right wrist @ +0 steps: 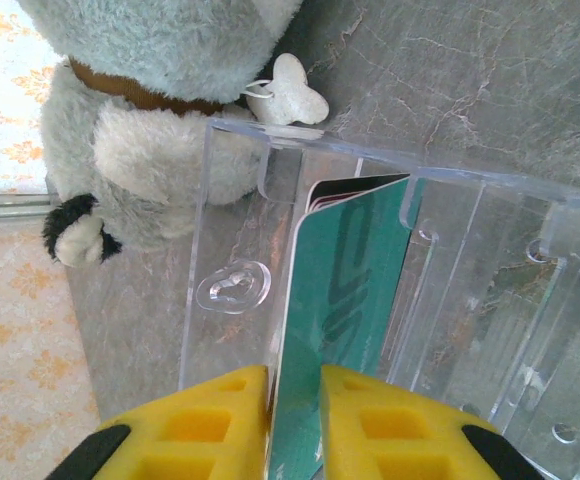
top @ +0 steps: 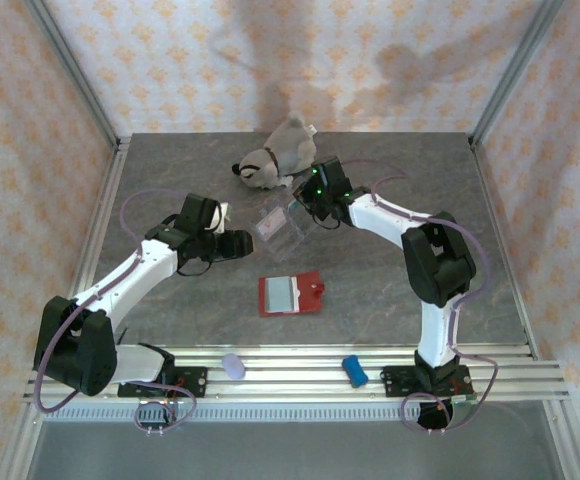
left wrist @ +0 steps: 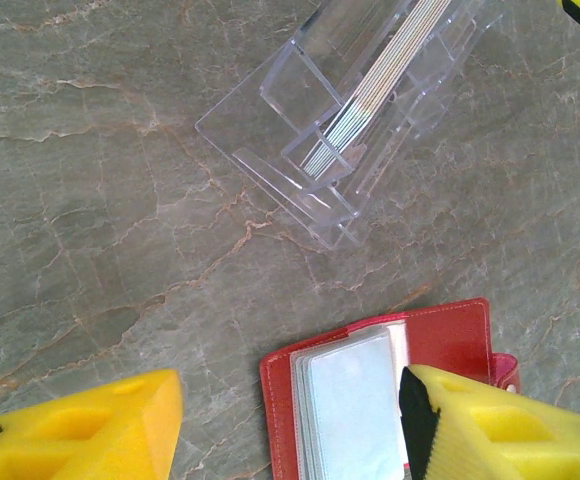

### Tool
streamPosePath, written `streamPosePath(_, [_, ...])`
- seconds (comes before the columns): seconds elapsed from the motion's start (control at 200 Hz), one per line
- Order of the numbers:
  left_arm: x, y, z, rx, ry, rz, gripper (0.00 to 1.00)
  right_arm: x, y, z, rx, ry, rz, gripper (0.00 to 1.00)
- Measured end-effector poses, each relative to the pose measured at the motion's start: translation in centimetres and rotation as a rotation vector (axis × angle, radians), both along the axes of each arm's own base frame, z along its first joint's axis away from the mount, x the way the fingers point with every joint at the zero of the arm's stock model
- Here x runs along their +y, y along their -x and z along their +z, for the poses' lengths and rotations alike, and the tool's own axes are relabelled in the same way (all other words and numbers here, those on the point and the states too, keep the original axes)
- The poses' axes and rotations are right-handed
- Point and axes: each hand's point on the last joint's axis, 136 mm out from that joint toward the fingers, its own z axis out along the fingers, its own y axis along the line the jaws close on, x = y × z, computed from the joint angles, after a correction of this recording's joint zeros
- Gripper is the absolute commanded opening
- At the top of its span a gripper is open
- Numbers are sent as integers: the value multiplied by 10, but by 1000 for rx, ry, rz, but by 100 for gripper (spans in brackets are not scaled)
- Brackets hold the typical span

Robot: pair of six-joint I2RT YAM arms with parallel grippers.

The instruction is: Put the credit cards into the card holder

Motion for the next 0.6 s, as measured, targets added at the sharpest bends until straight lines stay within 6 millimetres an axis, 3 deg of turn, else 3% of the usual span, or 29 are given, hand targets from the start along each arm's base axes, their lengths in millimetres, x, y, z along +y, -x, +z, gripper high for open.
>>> streamPosePath(0.596, [0, 0, -3, 8, -2, 0, 61, -8, 3, 0, -4, 20, 0, 23])
